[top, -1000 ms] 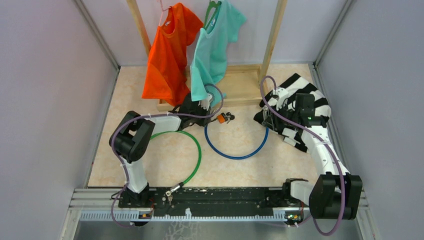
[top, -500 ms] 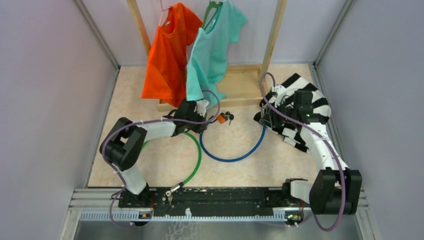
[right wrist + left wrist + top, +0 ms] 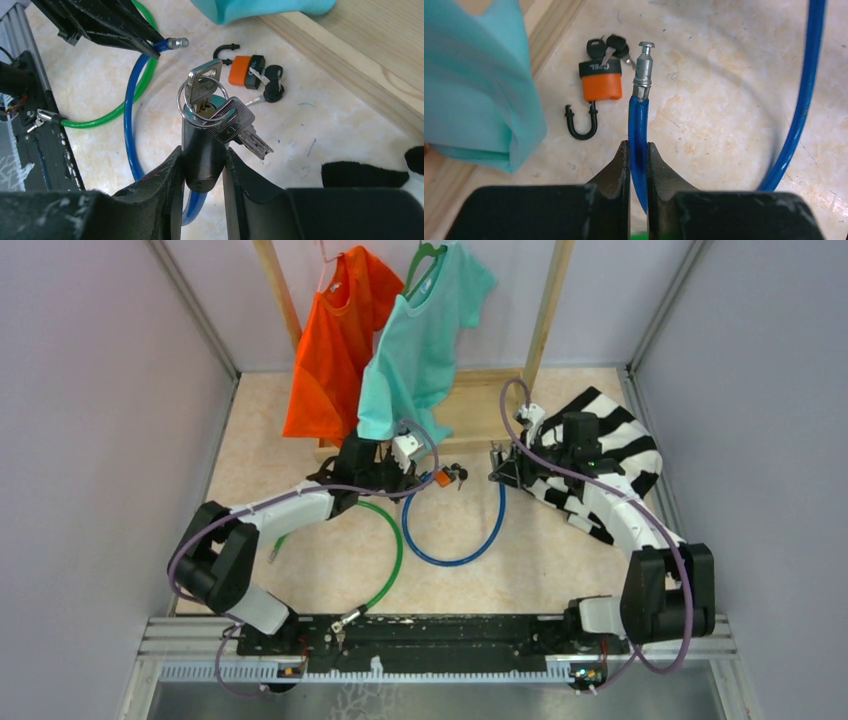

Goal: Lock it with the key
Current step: Pick up the lock from the center of the board, then lock the lock.

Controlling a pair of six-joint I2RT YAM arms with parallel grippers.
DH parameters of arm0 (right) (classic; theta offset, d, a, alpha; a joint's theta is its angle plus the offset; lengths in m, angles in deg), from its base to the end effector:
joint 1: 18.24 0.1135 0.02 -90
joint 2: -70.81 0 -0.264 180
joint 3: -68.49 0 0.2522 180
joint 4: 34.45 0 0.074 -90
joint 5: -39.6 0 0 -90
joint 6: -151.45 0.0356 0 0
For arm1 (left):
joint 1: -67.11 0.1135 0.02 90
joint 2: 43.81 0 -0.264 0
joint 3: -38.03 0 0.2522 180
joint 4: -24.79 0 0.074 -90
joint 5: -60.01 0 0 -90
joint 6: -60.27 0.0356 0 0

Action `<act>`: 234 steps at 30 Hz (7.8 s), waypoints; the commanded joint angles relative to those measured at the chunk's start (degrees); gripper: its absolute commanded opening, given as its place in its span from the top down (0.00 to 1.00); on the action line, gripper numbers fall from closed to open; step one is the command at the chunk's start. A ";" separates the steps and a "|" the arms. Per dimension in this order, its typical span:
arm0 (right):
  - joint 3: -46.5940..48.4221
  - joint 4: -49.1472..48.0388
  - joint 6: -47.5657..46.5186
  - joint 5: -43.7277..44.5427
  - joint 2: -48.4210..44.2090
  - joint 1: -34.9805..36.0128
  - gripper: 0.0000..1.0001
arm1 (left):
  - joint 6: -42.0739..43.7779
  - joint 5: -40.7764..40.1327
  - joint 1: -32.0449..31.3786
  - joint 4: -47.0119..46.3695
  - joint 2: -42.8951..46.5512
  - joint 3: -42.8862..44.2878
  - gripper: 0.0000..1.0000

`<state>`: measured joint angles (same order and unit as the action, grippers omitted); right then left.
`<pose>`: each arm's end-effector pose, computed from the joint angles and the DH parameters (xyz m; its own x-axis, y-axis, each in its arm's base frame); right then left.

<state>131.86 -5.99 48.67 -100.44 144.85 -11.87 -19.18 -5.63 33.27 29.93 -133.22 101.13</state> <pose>0.2657 0.0571 0.2595 -0.4652 -0.1949 -0.8635 -0.7845 0.5427 0.3001 0.2694 -0.1983 0.2102 -0.2796 0.3883 -0.8781 0.8654 0.4980 -0.0554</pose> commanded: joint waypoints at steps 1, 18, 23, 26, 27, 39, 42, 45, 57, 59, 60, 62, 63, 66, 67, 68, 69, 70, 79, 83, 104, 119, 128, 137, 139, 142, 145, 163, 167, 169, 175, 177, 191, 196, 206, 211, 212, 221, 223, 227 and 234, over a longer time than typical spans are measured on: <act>1.03 -12.45 3.66 -7.98 1.20 1.10 1.00 | 5.55 7.38 -1.28 -0.66 2.87 2.40 1.00; -0.23 -10.38 0.84 -14.58 0.84 4.16 1.00 | 11.10 13.92 -5.94 7.13 2.76 11.24 1.00; -0.05 -8.36 -0.98 -13.72 0.84 5.41 1.00 | 11.01 12.95 -6.15 7.06 2.70 11.39 1.00; -0.05 -8.11 -1.48 -13.24 1.06 6.03 1.00 | 10.81 12.82 -6.32 6.90 2.49 11.39 1.00; 0.03 -7.92 -1.65 -13.19 1.21 6.23 1.00 | 10.67 12.70 -6.36 6.77 2.41 11.46 1.00; 0.38 -7.60 -1.51 -10.42 1.81 7.23 1.00 | 11.14 13.61 -6.67 6.98 2.40 11.32 1.00; 0.41 -7.69 -1.30 -9.70 1.90 7.21 1.00 | 11.48 13.92 -6.80 7.10 2.35 11.15 1.00; 0.45 -7.73 -1.18 -9.63 1.99 7.24 1.00 | 11.64 14.10 -6.85 7.13 2.22 11.13 1.00; 1.18 -3.59 -6.27 -6.61 1.99 10.18 1.00 | 11.98 13.33 -6.94 6.46 0.99 12.18 1.00; 1.52 -3.92 -6.60 -6.00 2.16 10.81 1.00 | 12.42 13.58 -6.98 6.11 0.21 13.06 1.00; 1.80 -4.17 -6.60 -5.89 2.23 11.01 1.00 | 12.35 13.80 -6.94 6.11 -0.21 13.76 1.00; 2.51 -5.03 -6.05 -5.80 2.64 11.27 1.00 | 11.50 14.96 -6.96 6.41 -1.22 15.13 1.00; 2.71 -5.80 -5.59 -5.77 2.68 11.31 1.00 | 10.88 15.27 -6.94 6.35 -1.62 15.69 1.00; 2.84 -8.32 -3.92 -4.85 2.98 11.46 1.00 | 9.17 16.53 -6.94 6.11 -2.55 16.76 1.00; 2.98 -8.62 -3.95 -4.42 3.22 11.54 1.00 | 8.74 17.14 -6.94 5.92 -2.73 16.82 1.00; 3.17 -8.39 -4.20 -3.90 3.40 11.49 1.00 | 8.47 17.59 -6.94 5.84 -2.78 16.78 1.00; 3.35 -7.73 -4.91 -3.18 3.61 11.49 1.00 | 8.13 17.82 -6.89 5.76 -2.71 16.76 1.00; 3.39 -7.32 -5.50 -2.60 3.79 11.52 1.00 | 7.76 18.27 -6.71 5.66 -2.56 16.71 1.00; 1.96 -9.77 -3.90 -3.69 3.68 11.51 1.00 | 5.40 18.61 -5.88 4.13 -2.00 16.58 1.00; 2.86 -10.13 -3.69 -4.14 3.72 11.55 1.00 | 6.67 17.51 -5.96 4.79 -2.09 17.54 1.00; 2.71 -2.61 -25.76 -0.76 -5.83 15.03 1.00 | 16.92 19.21 -6.30 2.34 3.71 11.21 1.00; -5.18 -8.31 -21.62 0.64 -9.98 19.12 1.00 | 19.88 21.34 -6.41 2.32 8.74 3.26 0.71; -5.22 -6.81 -22.04 0.30 -9.81 19.12 1.00 | 21.87 22.49 -6.41 3.66 12.01 1.75 0.48; -5.88 -6.49 -22.22 0.04 -10.33 19.12 1.00 | 30.04 13.03 -5.81 19.31 15.72 5.87 0.39; -6.01 -6.61 -22.21 0.13 -10.26 19.12 1.00 | 31.96 10.82 -5.63 23.37 17.10 7.35 0.37; -6.03 -6.76 -22.22 0.03 -10.02 19.12 1.00 | 34.53 10.55 -5.62 28.90 18.43 10.01 0.34; -5.93 -6.73 -22.21 -0.13 -9.81 19.12 1.00 | 36.32 13.75 -5.69 32.20 17.86 14.15 0.29; -7.20 -6.76 -22.64 -0.60 -11.57 19.13 1.00 | 36.17 22.31 -6.41 35.41 8.64 25.86 0.47; -7.42 -6.82 -22.74 -0.67 -11.38 19.12 1.00 | 35.53 23.07 -6.41 34.99 8.51 26.18 0.52; -7.34 -6.73 -22.82 -0.67 -11.17 19.12 1.00 | 35.52 23.41 -6.41 34.99 8.09 26.58 0.53; -7.24 -6.43 -23.13 -0.90 -10.83 19.12 1.00 | 35.27 24.36 -6.91 35.08 6.82 27.61 0.63; -7.22 -6.42 -23.08 -0.89 -10.91 19.12 1.00 | 35.42 24.20 -7.01 35.08 6.50 27.57 0.65; -7.37 -6.85 -22.70 0.06 -11.23 19.12 1.00 | 21.15 21.48 -7.12 27.90 8.50 21.88 0.99; -7.41 -7.44 -22.39 0.75 -11.04 19.12 1.00 | 10.83 20.20 -7.20 26.37 8.55 19.83 1.00; -7.42 -8.23 -21.23 3.35 -11.36 19.12 1.00 | -2.63 15.20 -7.20 22.60 7.98 18.71 1.00; -7.68 -8.85 -20.93 4.78 -11.81 19.12 1.00 | -8.38 12.13 -7.18 22.64 7.73 18.44 1.00; -7.76 -8.76 -21.16 4.78 -11.85 19.12 1.00 | -8.84 11.77 -7.15 22.48 7.75 18.27 1.00; -8.03 -7.40 -24.57 7.66 -11.99 18.34 1.00 | -13.65 15.14 -5.95 21.18 8.46 18.64 1.00; -8.11 -6.80 -25.29 7.27 -12.00 17.63 1.00 | -13.20 15.28 -5.90 21.30 8.76 18.95 1.00; -8.12 -5.94 -26.57 7.17 -11.99 16.31 1.00 | -12.38 15.18 -5.50 21.93 9.60 19.51 1.00; -7.41 -3.36 -28.76 7.15 -10.94 15.26 1.00 | -11.08 15.90 -4.48 23.01 10.73 21.41 1.00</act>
<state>124.62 -13.10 22.51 -95.65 133.86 5.20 -29.94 8.84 27.67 50.32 -125.11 120.32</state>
